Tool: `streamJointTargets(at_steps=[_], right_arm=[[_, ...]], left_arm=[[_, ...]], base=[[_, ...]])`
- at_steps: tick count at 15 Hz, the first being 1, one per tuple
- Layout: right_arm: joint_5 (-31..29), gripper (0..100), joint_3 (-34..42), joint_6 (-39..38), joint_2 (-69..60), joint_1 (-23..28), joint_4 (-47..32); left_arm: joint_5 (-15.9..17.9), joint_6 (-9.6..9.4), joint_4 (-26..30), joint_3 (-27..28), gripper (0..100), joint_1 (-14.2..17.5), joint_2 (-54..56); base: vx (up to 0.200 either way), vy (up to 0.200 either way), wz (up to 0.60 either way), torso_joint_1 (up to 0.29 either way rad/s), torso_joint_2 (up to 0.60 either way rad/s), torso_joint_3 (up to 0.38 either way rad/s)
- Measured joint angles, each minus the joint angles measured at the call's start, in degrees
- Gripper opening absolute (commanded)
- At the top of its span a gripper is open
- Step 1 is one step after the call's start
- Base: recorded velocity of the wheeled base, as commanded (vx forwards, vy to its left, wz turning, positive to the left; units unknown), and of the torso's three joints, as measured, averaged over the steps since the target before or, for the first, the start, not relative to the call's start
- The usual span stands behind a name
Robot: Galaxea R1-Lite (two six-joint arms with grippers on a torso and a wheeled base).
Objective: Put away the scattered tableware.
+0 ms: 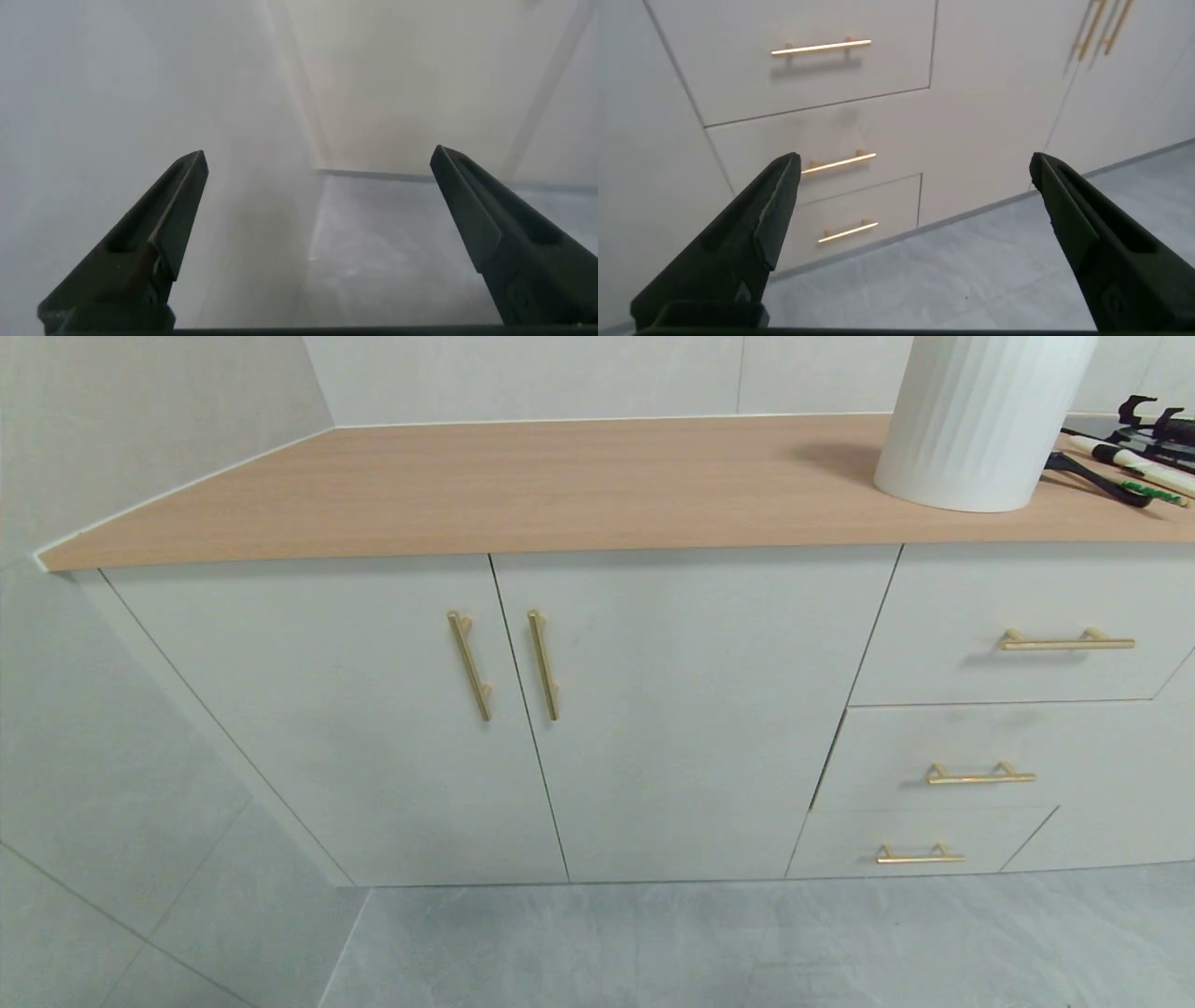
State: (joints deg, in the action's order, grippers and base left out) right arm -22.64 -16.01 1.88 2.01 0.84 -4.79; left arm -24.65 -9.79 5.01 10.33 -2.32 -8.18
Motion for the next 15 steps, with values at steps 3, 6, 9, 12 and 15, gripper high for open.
streamJointTargets(at_steps=[3,6,9,12,15], right_arm=[[0.6,100,5.8,0.2,-1.3,-0.2,4.6],[6.1,100,11.9,0.2,-1.9,-0.4,7.3],[18.8,100,15.4,-0.8,-2.0,-0.4,6.6],[23.3,100,15.8,-0.6,-2.0,-0.7,4.8],[23.5,100,16.0,-0.3,-2.0,-0.7,4.8]], left_arm=[[0.4,0.73,0.2,-5.3,100,2.5,5.6],[11.6,4.95,-0.9,-6.8,100,2.7,7.6],[22.1,7.61,-4.1,-8.5,100,2.7,8.1],[24.9,7.63,-4.7,-9.9,100,2.6,8.2],[24.8,9.57,-4.8,-10.1,100,2.6,8.3]], base=[[0.000,0.000,0.00,0.000,0.00,0.000],[0.000,0.000,0.00,0.000,0.00,0.000],[0.000,0.000,0.00,0.000,0.00,0.000],[0.000,0.000,0.00,0.000,0.00,0.000],[0.000,0.000,0.00,0.000,0.00,0.000]])
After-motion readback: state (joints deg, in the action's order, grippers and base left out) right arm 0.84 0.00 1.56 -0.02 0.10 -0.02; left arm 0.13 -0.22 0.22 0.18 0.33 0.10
